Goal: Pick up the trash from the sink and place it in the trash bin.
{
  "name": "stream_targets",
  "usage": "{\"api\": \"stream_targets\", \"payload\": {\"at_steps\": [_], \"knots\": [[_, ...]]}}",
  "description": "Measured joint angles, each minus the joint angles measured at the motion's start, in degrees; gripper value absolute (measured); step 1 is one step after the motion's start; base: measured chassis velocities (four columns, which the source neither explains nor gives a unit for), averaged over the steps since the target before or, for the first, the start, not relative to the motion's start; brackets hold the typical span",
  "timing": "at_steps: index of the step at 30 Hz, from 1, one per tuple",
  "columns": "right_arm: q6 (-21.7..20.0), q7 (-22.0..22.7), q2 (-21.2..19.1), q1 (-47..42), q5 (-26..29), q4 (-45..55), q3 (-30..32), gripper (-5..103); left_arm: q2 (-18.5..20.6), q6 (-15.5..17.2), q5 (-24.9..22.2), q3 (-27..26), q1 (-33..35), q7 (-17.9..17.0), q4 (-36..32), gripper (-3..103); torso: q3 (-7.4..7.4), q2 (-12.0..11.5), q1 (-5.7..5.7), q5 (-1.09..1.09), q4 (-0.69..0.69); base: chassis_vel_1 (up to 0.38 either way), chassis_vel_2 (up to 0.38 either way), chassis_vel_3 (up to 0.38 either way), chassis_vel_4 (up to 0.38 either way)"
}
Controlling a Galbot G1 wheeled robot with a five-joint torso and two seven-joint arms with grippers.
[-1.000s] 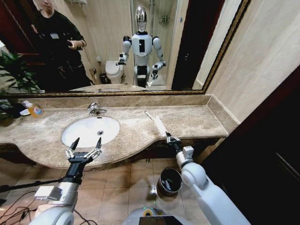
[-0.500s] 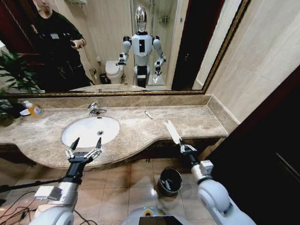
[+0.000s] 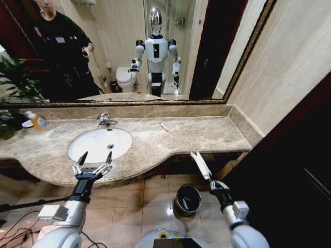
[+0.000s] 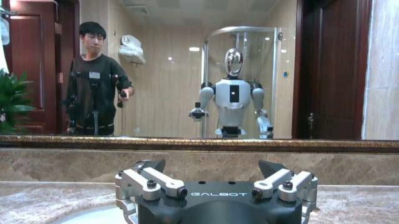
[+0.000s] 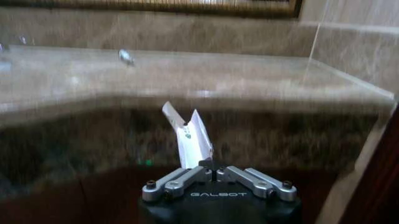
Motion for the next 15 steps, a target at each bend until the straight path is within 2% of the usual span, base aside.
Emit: {"api": "stream_targets", "payload": {"at_steps": [4, 10, 15], "knots": [[-0.1, -0.1, 1.3, 0.9, -0.6, -3.2, -1.7, 0, 0.0, 0.0, 0.0, 0.0, 0.0, 0.0, 0.0, 100, 0.00, 0.0, 0.00, 0.00, 0.00, 0.000, 0.000, 0.000, 0.000], [-3.3, 2.3, 3.3, 6.4, -0.7, -9.8, -6.1, 0, 0.0, 0.0, 0.0, 0.0, 0.0, 0.0, 0.0, 100, 0.00, 0.0, 0.00, 0.00, 0.01, 0.000, 0.000, 0.000, 0.000], [-3.2, 3.9, 3.7, 9.8, -1.2, -15.2, -8.8, 0, 0.0, 0.0, 0.0, 0.0, 0.0, 0.0, 0.0, 100, 0.01, 0.0, 0.00, -0.01, 0.01, 0.000, 0.000, 0.000, 0.000]]}}
